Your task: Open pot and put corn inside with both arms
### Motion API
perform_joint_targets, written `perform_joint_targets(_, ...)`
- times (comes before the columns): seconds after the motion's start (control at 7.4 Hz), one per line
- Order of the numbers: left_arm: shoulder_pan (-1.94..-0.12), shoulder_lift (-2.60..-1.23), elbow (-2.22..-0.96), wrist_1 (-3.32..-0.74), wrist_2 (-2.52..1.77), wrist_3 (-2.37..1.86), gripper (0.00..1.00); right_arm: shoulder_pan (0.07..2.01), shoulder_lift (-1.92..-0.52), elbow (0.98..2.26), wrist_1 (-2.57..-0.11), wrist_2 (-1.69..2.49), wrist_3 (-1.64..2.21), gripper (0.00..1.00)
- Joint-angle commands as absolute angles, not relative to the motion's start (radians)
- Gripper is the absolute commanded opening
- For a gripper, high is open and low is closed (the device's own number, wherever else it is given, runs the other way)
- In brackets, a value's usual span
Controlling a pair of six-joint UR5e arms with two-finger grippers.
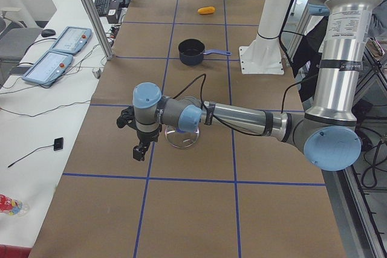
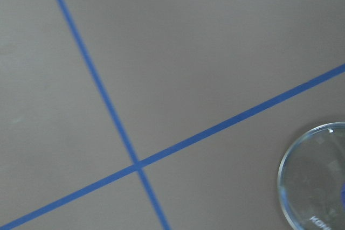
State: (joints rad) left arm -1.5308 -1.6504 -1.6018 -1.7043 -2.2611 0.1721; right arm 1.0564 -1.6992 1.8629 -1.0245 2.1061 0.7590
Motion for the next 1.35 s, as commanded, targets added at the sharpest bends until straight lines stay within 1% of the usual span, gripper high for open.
perform_joint_targets(0.0, -1.608, -1.629, -1.548, -1.713, -2.363, 0.183, 0.98, 0.877, -1.776, 1.943, -1.011, 1.996, 0.825, 1.0)
perform_joint_targets(0.14, -1.611, -1.621, -1.551, -1.716, -2.381, 0.181, 0.98, 0.798, -1.843, 1.975, -1.005, 1.955, 0.825, 1.0)
perform_joint_targets(0.27, -1.611, -1.624, -1.551, -1.717, -2.381, 0.181, 0.98, 0.746, -1.879, 1.973, -0.962, 1.936, 0.831, 1.0)
perform_joint_targets(0.54, -1.611, -1.624, -1.555, -1.72, -2.381, 0.183, 0.98, 0.684, -1.901, 1.968, -0.928, 1.913, 0.865, 0.98)
perform_joint_targets(0.81, -1.611, -1.623, -1.555, -1.74, -2.381, 0.179, 0.98, 0.643, -1.896, 1.927, -0.925, 1.876, 0.865, 0.82)
perform_joint_targets(0.95, -1.611, -1.623, -1.555, -1.752, -2.381, 0.178, 0.98, 0.64, -1.893, 1.896, -0.895, 1.876, 0.865, 0.79)
perform_joint_targets(1.08, -1.609, -1.623, -1.555, -1.753, -2.381, 0.178, 0.98, 0.638, -1.89, 1.847, -0.805, 1.876, 0.865, 0.78)
perform_joint_targets(1.22, -1.611, -1.623, -1.555, -1.753, -2.381, 0.178, 0.98, 0.64, -1.89, 1.841, -0.783, 1.875, 0.865, 0.69)
